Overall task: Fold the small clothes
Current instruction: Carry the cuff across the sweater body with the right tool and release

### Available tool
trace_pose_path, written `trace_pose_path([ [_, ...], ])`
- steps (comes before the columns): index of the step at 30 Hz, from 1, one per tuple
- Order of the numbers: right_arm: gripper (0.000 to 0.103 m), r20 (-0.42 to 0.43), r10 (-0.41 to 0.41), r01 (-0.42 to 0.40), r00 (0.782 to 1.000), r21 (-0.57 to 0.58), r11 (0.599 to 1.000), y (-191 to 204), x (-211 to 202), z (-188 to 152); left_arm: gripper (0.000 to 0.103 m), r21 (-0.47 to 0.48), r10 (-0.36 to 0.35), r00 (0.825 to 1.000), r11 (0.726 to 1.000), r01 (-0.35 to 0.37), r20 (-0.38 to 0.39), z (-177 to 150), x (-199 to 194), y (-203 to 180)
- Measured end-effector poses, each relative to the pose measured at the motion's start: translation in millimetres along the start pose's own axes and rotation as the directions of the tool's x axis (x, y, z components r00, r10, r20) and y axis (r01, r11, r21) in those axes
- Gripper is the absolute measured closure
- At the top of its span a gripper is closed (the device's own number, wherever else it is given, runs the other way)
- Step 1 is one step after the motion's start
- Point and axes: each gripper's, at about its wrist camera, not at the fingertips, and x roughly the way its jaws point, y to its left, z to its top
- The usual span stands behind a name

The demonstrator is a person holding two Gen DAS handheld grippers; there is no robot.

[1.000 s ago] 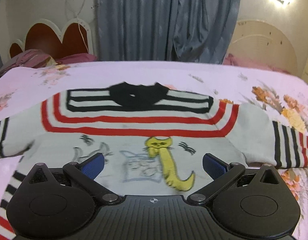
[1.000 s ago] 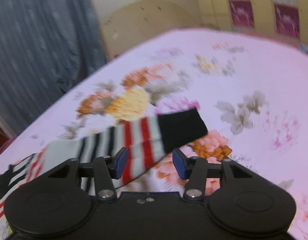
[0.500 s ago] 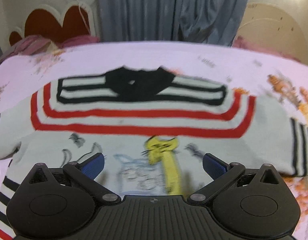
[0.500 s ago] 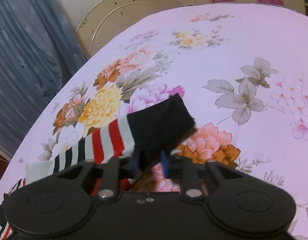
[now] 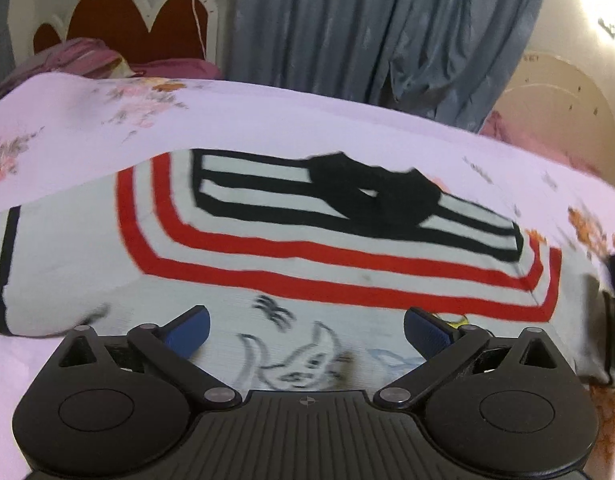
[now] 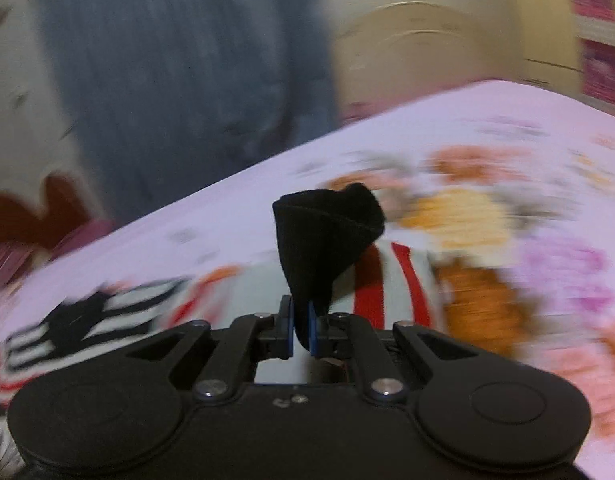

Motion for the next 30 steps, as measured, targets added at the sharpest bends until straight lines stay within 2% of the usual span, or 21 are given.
trace_pose_path([
  [4, 0.096, -0.08, 0.096, -0.105, 0.992, -0.113, 0.988, 80.6, 26.5, -17.9, 0.001, -0.024, 0.005, 1.0, 1.0, -0.004, 0.022, 3.3, -2.4, 33.1],
  [7, 0.096, -0.135, 0.138, -0.163, 0.981, -0.191, 0.968, 129.9, 42.0, -36.1, 0.001, -0.039, 0.003, 1.0, 0.999, -0.002, 0.029, 3.4, -1.7, 51.9],
  [10, 0.096, -0.21, 0.166, -0.213, 0.964, -0.226, 0.95, 161.8, 57.5, -55.9, 0.001, -0.062, -0.005, 1.0, 0.998, 0.006, 0.025, 2.1, 1.1, 66.9],
  [12, 0.094, -0.24, 0.15, -0.212, 0.959, -0.256, 0.943, 178.2, 64.3, -70.7, 0.001, -0.067, -0.019, 1.0, 0.998, 0.02, 0.017, 0.6, 3.2, 70.7],
  [14, 0.084, -0.226, 0.151, -0.212, 0.962, -0.275, 0.938, 186.3, 61.4, -77.2, 0.0, -0.064, -0.047, 0.999, 0.997, 0.047, 0.009, 0.3, 6.6, 69.4],
  [16, 0.068, -0.215, 0.176, -0.23, 0.961, -0.264, 0.936, 190.0, 51.8, -73.8, 0.0, -0.06, -0.1, 0.995, 0.993, 0.101, 0.006, 0.6, 9.2, 62.1],
  [18, 0.072, -0.157, 0.215, -0.248, 0.964, -0.244, 0.937, 180.1, 36.2, -65.4, 0.0, -0.052, -0.166, 0.986, 0.985, 0.167, 0.006, 3.7, 14.9, 49.1],
  [20, 0.075, -0.122, 0.21, -0.233, 0.97, -0.22, 0.947, 172.0, 25.4, -56.8, 0.001, -0.041, -0.236, 0.972, 0.971, 0.235, -0.001, 7.9, 25.1, 30.2],
  [23, 0.075, -0.062, 0.164, -0.172, 0.985, -0.176, 0.969, 148.7, 11.5, -42.0, 0.001, -0.072, -0.333, 0.942, 0.941, 0.33, -0.041, 13.2, 47.4, 2.6],
  [25, 0.075, -0.032, 0.121, -0.124, 0.992, -0.154, 0.98, 128.5, 2.3, -32.8, 0.001, -0.089, -0.37, 0.928, 0.927, 0.365, -0.045, 16.9, 57.7, -13.6],
  [27, 0.075, 0.0, 0.059, -0.059, 0.998, -0.123, 0.991, 107.2, -4.4, -26.2, 0.01, -0.08, -0.388, 0.92, 0.92, 0.384, -0.054, 20.6, 66.9, -30.1],
  [28, 0.075, 0.012, 0.017, -0.016, 1.0, -0.096, 0.995, 94.5, -8.3, -23.2, 0.025, -0.069, -0.381, 0.922, 0.924, 0.376, -0.072, 21.6, 73.5, -38.4],
  [29, 0.075, 0.019, -0.021, 0.023, 1.0, -0.068, 0.997, 84.0, -9.2, -21.8, 0.037, -0.067, -0.37, 0.923, 0.929, 0.365, -0.101, 21.7, 81.6, -45.5],
  [30, 0.075, 0.021, -0.052, 0.052, 0.998, -0.04, 0.998, 70.8, -11.5, -22.1, 0.042, -0.07, -0.366, 0.923, 0.93, 0.36, -0.122, 20.1, 87.6, -50.9],
])
